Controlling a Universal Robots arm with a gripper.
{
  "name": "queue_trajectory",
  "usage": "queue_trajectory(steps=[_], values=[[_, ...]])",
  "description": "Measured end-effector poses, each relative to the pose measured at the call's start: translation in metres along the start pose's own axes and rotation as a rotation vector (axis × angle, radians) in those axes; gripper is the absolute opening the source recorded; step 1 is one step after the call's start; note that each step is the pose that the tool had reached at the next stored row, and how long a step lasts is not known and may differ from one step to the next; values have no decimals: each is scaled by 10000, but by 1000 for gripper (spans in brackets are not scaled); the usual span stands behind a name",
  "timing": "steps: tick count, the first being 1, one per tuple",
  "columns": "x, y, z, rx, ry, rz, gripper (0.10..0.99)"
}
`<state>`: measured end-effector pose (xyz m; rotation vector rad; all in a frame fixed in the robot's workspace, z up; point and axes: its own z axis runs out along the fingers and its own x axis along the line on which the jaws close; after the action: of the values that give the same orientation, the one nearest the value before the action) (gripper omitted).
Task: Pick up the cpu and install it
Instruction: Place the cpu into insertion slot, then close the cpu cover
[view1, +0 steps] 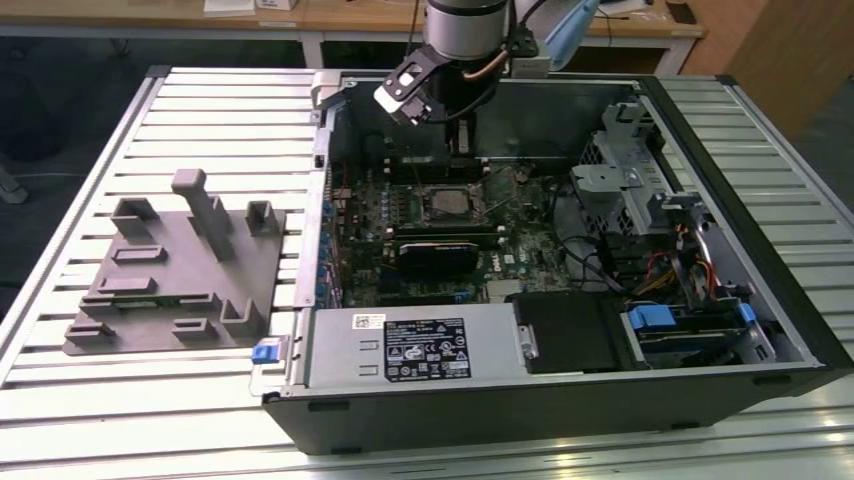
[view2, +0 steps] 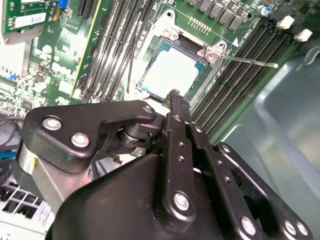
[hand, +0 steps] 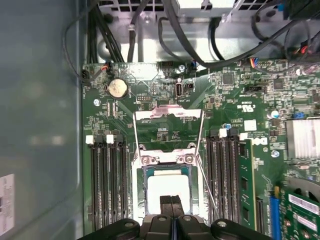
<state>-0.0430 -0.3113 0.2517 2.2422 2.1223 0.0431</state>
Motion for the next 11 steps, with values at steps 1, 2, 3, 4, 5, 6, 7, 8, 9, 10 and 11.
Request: queue_trajectory(steps=[1,2,3,4,5,6,7,8,9,10,11], values=[[0,1,-16,-8,0,0,106],[0,1,-21,-16,0,1,106],[0,1,-20,-19,2,1,106],[0,1,-20,-20,2,0,106],[0,1,-21,-22,1,0,106],[0,1,-21,-24,1,0,106],[0,1,-21,-25,1,0,106],[0,1,-21,-25,1,0,106],[-1,1,-24,-24,0,0,106],[-1,1,-28,-22,-4,0,106],[-1,1,-33,-23,-3,0,106]])
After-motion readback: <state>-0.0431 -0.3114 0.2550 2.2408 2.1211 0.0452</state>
